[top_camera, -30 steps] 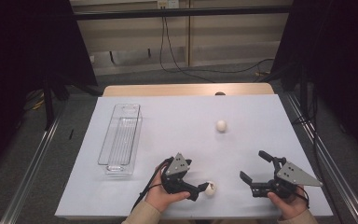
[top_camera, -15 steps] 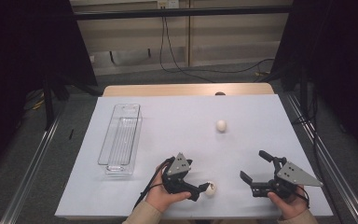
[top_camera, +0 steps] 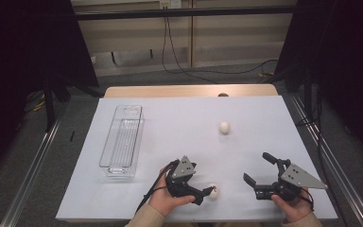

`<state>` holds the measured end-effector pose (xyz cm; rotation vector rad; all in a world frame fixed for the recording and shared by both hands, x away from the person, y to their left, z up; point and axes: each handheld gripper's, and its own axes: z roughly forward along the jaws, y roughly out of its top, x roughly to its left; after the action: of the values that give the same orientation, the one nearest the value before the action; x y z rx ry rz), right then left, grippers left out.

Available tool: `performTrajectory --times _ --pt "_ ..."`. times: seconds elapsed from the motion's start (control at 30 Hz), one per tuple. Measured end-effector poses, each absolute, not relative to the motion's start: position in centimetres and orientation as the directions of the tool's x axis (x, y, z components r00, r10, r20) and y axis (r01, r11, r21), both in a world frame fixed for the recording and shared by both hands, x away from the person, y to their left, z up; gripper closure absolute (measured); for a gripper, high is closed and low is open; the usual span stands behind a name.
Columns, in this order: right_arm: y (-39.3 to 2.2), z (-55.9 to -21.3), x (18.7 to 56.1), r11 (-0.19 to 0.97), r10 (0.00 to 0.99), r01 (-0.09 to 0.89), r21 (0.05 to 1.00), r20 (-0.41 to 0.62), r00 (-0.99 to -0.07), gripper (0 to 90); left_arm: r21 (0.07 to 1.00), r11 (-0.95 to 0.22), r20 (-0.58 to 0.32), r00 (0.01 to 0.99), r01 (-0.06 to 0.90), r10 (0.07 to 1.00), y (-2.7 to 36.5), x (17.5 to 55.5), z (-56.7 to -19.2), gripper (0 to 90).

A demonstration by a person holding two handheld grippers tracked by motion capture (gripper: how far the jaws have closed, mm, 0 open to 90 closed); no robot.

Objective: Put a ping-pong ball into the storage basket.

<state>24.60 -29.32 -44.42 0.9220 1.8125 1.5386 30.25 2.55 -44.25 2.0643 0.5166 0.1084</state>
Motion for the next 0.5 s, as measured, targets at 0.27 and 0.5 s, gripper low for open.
performTrajectory --times 0.27,0.5 --pt "-29.34 -44.43 24.61 0.092 0.807 0.137 0.986 0.007 -0.59 2.1 0.834 -0.447 -0.137 0.906 0.323 0.4 1.91 30.4 -44.18 3.9" --pt "-29.32 -44.43 24.61 0.093 0.806 0.137 0.986 0.006 -0.592 2.1 0.832 -0.457 -0.135 0.913 0.316 0.386 1.55 30.37 -44.17 4.1"
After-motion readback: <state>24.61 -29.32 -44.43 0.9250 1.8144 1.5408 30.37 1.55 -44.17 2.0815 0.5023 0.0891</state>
